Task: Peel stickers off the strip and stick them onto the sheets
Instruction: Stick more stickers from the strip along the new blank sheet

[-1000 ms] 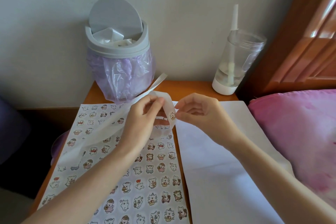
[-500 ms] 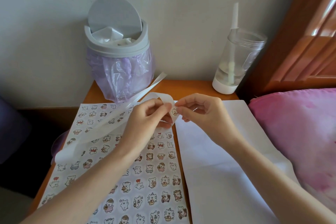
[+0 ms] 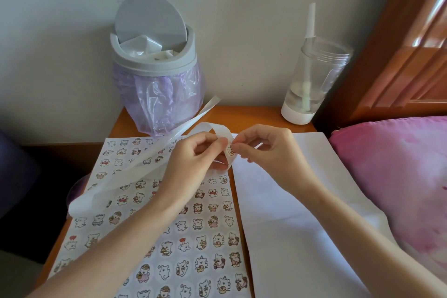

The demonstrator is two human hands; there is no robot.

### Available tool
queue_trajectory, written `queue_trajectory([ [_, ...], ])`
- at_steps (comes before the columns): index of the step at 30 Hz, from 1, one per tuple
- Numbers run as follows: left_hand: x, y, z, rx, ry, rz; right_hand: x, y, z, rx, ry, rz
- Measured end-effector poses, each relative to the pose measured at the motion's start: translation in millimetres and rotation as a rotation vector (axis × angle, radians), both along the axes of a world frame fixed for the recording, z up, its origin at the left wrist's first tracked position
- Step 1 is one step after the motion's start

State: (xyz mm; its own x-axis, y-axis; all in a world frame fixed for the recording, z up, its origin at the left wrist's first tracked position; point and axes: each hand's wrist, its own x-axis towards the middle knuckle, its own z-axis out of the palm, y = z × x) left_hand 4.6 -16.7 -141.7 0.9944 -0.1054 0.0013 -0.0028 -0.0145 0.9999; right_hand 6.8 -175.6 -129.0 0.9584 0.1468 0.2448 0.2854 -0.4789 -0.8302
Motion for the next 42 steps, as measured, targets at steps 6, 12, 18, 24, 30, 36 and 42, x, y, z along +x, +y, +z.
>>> queue_trajectory([
  [6,1.9,-0.3,-1.6,0.034,-0.036,0.0,0.3,1.1,0.0,-0.14,-0.022,-0.014],
  [12,3.7,1.1,-7.7,0.137,-0.058,0.036,9.8,-13.8,8.6,0.056,0.041,-0.05],
  [18,2.0,-0.7,-9.7,0.311,-0.151,0.035,39.0,-27.4,3.0,-0.049,0.295,-0.207],
  [24,5.2,0.4,-14.6,0.369,-0.103,0.013,49.4,-21.0,-6.3,-0.079,0.281,-0.243],
  [30,5.5,-0.1,-15.7,0.384,-0.101,0.008,57.8,-18.5,-11.7,-0.111,0.299,-0.244],
  [36,4.9,-0.2,-16.2,0.398,-0.115,0.007,54.6,-19.3,-16.8,-0.107,0.257,-0.259],
  [42,4.4,0.0,-16.8,0.428,-0.134,0.01,55.1,-18.4,-21.0,-0.117,0.229,-0.273],
])
